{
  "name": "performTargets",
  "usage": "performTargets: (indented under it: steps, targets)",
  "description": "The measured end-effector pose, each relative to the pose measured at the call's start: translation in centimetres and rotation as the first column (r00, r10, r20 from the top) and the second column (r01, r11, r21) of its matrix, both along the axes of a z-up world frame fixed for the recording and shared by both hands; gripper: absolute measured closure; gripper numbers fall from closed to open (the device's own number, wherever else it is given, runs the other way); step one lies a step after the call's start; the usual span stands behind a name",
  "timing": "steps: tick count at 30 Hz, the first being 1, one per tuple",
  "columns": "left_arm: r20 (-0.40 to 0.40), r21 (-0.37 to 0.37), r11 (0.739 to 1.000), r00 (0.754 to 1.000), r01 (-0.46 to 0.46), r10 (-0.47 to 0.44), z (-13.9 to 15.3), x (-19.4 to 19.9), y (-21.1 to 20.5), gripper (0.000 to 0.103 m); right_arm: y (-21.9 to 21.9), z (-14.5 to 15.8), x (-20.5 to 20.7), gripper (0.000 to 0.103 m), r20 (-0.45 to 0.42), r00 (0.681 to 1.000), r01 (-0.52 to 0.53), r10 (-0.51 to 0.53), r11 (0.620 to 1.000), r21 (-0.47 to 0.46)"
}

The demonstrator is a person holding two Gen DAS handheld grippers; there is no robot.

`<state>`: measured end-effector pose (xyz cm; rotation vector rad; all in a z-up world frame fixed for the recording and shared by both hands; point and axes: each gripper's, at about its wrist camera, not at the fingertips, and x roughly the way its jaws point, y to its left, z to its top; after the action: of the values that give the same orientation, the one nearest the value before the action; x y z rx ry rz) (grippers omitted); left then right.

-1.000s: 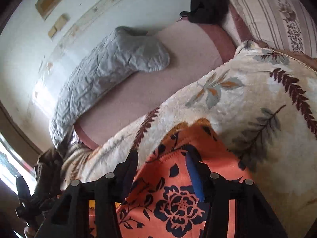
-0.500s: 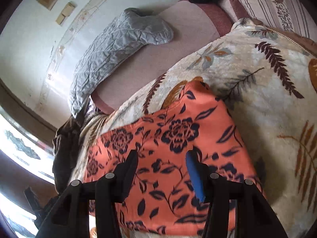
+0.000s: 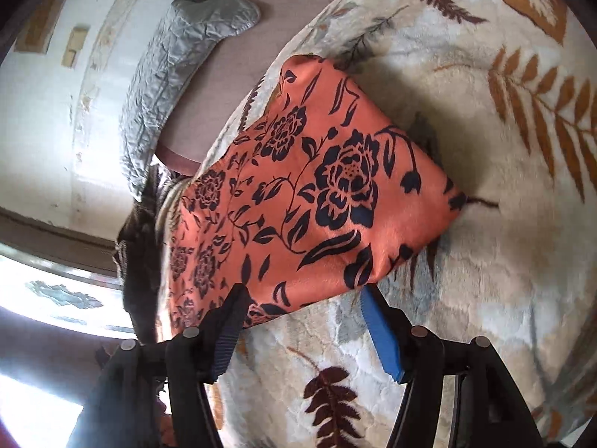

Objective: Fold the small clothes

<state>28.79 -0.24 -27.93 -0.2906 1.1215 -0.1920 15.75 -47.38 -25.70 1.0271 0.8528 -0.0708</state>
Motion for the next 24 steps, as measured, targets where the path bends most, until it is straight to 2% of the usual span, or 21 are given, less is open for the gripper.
performTargets:
  steps: [3,6,7,9,13,16,17,18,19,21,22,24]
  targets:
    - [-0.06,-0.11,0.994,0.998,-0.008,0.001,-0.7,-0.6,-0.1,0.018,-0.2,-0.7,-0.6,0.032,0.002,0.999,0.052,-0.052,0.995,0.09]
    - [-0.073,-0.138,0.989,0.997,-0.046,0.036,-1.3,0.1,-0.3,0.017,-0.9,-2.3,-0.3,0.031,-0.033,0.992,0.129,-0.125,0.977,0.167]
    - [-0.085,-0.16,0.985,0.995,-0.072,0.058,-1.8,0.5,-0.1,0.016,-1.3,-3.1,-0.3,0.031,-0.036,0.987,0.159,-0.155,0.966,0.202]
    - [-0.13,-0.247,0.96,0.986,-0.135,0.105,-3.0,1.6,0.6,0.015,-2.0,-4.2,0.5,0.031,-0.021,0.979,0.2,-0.201,0.945,0.259]
    - [-0.061,-0.38,0.899,0.976,-0.218,0.21,-3.3,3.5,1.6,0.013,-2.8,-4.5,2.5,0.031,0.053,0.959,0.255,-0.279,0.929,0.269]
    - [-0.051,-0.43,0.871,0.969,-0.239,0.241,-4.0,4.2,1.6,0.015,-2.5,-4.2,4.2,0.029,0.098,0.944,0.285,-0.316,0.928,0.24]
    - [-0.037,-0.435,0.869,0.969,-0.236,0.244,-3.9,4.2,1.5,0.015,-2.4,-4.0,4.9,0.029,0.108,0.943,0.286,-0.315,0.932,0.222]
    - [-0.024,-0.436,0.872,0.971,-0.223,0.237,-3.8,4.3,1.3,0.018,-2.4,-3.9,5.4,0.029,0.117,0.942,0.286,-0.314,0.936,0.204]
    - [-0.013,-0.428,0.879,0.974,-0.21,0.227,-3.6,4.5,1.2,0.036,-2.5,-3.8,5.7,0.036,0.116,0.943,0.288,-0.312,0.94,0.181]
    - [-0.006,-0.377,0.905,0.978,-0.197,0.21,-3.5,4.8,0.8,0.061,-2.5,-3.9,6.4,0.075,0.094,0.952,0.279,-0.292,0.952,0.125]
    - [-0.004,-0.377,0.906,0.978,-0.194,0.208,-3.5,5.0,0.7,0.067,-2.5,-4.1,6.5,0.085,0.075,0.956,0.275,-0.284,0.955,0.108]
    - [0.014,-0.397,0.898,0.977,-0.191,0.214,-2.9,4.7,1.3,0.075,-2.2,-3.3,6.1,0.086,0.094,0.953,0.283,-0.288,0.957,0.065]
